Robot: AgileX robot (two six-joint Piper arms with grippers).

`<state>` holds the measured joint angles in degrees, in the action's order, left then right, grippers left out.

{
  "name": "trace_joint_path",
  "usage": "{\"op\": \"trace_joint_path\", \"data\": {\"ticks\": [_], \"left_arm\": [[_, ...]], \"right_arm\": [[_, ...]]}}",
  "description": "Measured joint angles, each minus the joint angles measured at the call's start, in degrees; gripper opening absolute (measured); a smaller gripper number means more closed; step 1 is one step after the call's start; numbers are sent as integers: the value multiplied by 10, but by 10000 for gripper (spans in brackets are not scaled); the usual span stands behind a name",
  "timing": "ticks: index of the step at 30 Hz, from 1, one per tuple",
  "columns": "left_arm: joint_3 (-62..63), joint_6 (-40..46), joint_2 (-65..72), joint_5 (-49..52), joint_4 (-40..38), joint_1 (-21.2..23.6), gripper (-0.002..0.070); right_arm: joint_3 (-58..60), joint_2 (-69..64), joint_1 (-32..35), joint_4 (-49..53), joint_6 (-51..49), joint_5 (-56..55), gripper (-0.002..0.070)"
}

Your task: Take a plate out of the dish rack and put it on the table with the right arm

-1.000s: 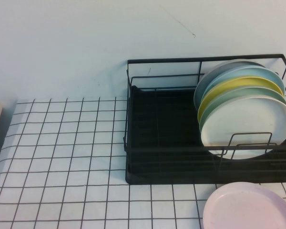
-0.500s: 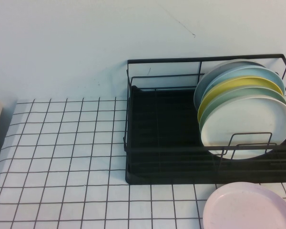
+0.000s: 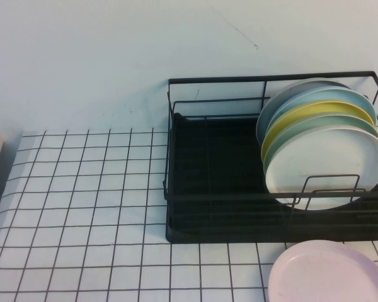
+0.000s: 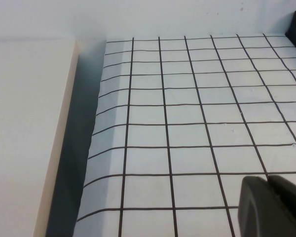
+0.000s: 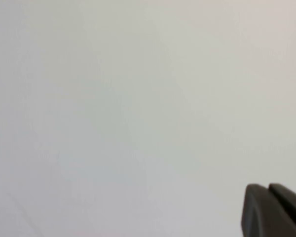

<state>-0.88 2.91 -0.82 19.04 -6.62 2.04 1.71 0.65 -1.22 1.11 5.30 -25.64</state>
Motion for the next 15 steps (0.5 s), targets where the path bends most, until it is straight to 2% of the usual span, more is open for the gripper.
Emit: {"op": "trace_joint_path", "data": {"ticks": [5,9,12,15], "left_arm": [[0,0,0,0,0,0,-3],[0,0,0,0,0,0,-3],[0,0,0,0,0,0,-3],[0,0,0,0,0,0,-3]], "right_arm": [[0,0,0,-6,1,-153,-3],[0,0,0,-51,19,-206,-3],[-15,1,0,-94,36,-148,-3],[-74,1,0,-106,87,22,-3]]}}
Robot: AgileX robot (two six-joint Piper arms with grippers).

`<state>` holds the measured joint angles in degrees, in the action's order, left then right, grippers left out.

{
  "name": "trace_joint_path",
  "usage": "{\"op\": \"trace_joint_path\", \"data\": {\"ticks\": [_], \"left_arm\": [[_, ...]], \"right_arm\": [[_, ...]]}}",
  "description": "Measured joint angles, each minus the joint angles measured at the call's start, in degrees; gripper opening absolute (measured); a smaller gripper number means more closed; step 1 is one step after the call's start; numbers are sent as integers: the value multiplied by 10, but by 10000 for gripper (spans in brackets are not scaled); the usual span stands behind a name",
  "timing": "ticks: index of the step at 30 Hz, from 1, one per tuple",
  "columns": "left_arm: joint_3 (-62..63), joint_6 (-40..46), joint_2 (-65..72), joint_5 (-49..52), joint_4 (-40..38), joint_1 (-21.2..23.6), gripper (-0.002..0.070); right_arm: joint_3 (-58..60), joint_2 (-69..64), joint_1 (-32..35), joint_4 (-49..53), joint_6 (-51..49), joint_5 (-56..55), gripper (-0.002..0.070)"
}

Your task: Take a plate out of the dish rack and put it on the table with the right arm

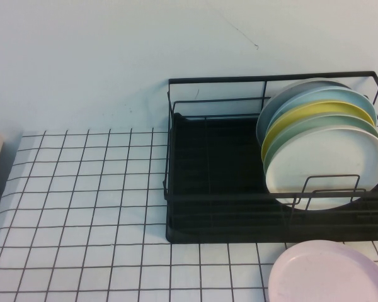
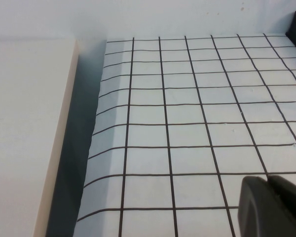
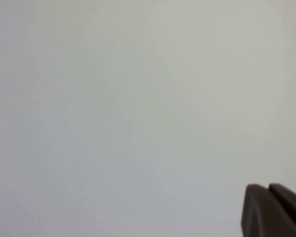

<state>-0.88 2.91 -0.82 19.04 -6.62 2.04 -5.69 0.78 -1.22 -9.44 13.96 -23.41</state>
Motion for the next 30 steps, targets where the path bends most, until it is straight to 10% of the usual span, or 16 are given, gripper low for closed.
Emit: {"op": "trace_joint_path", "data": {"ticks": [15,30], "left_arm": [[0,0,0,0,0,0,-3],[0,0,0,0,0,0,-3]], "right_arm": [[-295,-286,0,-1,87,507,-3],[-386,-623,0,-199,521,514,41]]}}
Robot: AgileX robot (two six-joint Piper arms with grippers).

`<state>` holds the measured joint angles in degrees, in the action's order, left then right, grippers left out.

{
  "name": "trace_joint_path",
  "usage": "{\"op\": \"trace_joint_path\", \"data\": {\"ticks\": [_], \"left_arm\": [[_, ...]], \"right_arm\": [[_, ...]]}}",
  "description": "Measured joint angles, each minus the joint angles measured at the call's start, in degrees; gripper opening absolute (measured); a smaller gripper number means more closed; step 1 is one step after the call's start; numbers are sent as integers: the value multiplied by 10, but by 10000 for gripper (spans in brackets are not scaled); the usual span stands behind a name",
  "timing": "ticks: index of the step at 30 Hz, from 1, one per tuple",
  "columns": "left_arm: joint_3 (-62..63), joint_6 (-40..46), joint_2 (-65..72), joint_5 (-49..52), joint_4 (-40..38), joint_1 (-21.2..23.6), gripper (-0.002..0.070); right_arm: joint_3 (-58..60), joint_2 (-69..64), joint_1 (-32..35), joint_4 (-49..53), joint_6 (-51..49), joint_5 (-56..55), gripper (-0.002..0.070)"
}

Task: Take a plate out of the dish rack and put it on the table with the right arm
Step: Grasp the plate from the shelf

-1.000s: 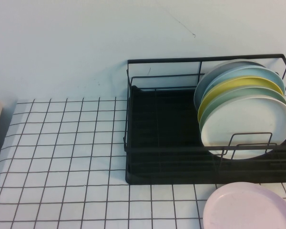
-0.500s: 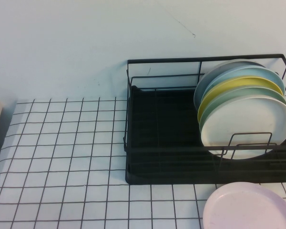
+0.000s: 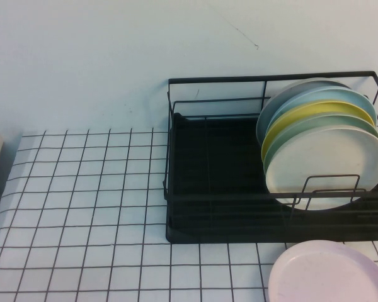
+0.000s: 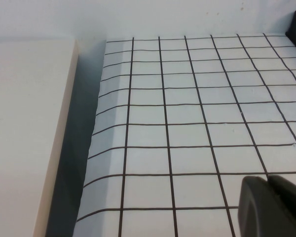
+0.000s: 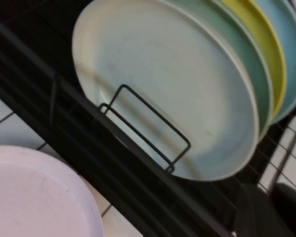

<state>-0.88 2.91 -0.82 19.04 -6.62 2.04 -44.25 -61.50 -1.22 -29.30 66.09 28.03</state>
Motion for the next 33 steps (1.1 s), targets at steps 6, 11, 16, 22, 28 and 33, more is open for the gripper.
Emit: {"op": "trace_joint_path", "data": {"ticks": [6,11,16,22,28,33], "left_arm": [[0,0,0,0,0,0,-3],[0,0,0,0,0,0,-3],[0,0,0,0,0,0,-3],[0,0,0,0,0,0,-3],[0,0,0,0,0,0,-3],[0,0,0,0,0,0,-3]], "right_arm": [[-1,-88,0,-193,262,-10,306],[-1,-136,0,-332,451,-29,430],[-1,-166,0,-400,541,-75,448],[-6,-189,0,-449,606,-122,446],[-33,-232,0,-501,652,-101,411],[-54,-257,0,-536,658,-99,354]]}}
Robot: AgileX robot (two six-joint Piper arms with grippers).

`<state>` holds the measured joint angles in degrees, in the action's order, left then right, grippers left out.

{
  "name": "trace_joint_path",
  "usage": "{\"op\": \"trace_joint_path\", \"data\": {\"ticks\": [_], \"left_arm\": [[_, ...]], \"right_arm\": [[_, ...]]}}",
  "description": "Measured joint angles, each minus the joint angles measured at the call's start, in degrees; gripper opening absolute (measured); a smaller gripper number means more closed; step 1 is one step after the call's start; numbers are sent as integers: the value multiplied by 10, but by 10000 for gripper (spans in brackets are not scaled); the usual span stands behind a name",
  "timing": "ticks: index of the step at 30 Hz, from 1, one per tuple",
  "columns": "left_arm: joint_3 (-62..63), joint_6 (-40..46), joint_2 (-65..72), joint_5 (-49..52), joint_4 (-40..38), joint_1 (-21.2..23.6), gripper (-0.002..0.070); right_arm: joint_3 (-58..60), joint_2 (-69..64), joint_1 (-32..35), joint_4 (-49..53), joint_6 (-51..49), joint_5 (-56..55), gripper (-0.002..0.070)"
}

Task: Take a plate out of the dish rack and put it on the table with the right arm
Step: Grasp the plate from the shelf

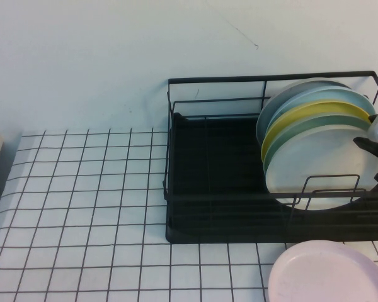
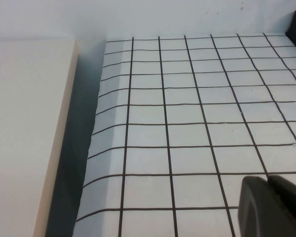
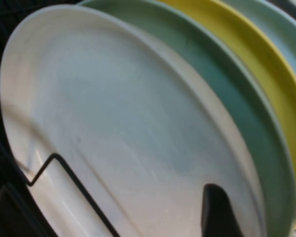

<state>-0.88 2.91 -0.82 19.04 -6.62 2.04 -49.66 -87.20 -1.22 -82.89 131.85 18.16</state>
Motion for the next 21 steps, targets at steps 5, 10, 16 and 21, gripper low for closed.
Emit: {"op": "trace_joint_path", "data": {"ticks": [5,10,16,21], "left_arm": [[0,0,0,0,0,0,-3],[0,0,0,0,0,0,-3],[0,0,0,0,0,0,-3],[0,0,0,0,0,0,-3]], "right_arm": [[-5,-10,0,-15,4,7,272],[-6,-17,0,-20,4,17,188],[-8,-25,0,-23,6,18,162],[-10,-27,0,-23,9,13,108]]}}
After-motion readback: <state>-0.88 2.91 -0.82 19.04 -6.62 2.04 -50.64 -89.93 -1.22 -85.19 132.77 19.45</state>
